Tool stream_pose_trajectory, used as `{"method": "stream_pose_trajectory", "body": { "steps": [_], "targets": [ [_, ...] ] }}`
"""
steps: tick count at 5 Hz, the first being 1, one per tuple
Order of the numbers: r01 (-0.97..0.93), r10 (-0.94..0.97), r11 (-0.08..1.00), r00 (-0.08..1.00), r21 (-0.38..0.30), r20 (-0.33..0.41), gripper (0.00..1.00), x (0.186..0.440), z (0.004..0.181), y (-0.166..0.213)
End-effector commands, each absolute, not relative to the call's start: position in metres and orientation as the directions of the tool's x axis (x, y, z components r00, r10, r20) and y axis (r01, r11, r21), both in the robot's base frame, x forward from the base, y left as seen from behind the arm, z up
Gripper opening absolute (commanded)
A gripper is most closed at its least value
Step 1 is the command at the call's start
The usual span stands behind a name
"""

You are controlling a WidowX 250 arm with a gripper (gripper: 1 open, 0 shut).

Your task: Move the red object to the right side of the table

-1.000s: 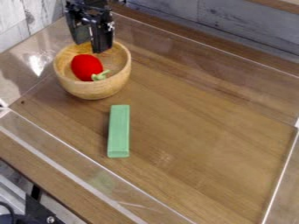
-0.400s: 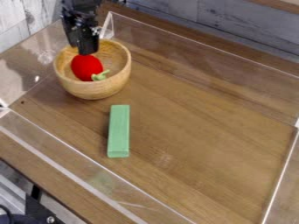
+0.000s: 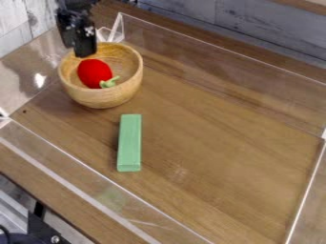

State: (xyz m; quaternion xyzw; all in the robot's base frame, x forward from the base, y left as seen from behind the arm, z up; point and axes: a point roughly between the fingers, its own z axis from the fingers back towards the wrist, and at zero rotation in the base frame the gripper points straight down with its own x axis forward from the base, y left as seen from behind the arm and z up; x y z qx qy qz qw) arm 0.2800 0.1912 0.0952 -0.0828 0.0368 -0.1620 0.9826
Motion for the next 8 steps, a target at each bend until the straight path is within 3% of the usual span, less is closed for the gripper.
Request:
{"method": "stream_pose_trajectory", "body": {
  "steps": [1,5,7,8],
  "targets": [
    [0.396,-0.4,0.909,0.916,-0.128,-0.013,1.0,0.284,0.111,0.197],
    [0.613,-0.621,0.778,0.783,-0.138,-0.022,1.0,0.301,0.086,0.198],
    [0.708,-0.718,0.692,0.695,-0.141,-0.033,1.0,0.308,0.062,0.21],
    [0.733,-0.744,0.664,0.668,-0.147,-0.029,1.0,0.309,0.061,0.205]
  ]
}}
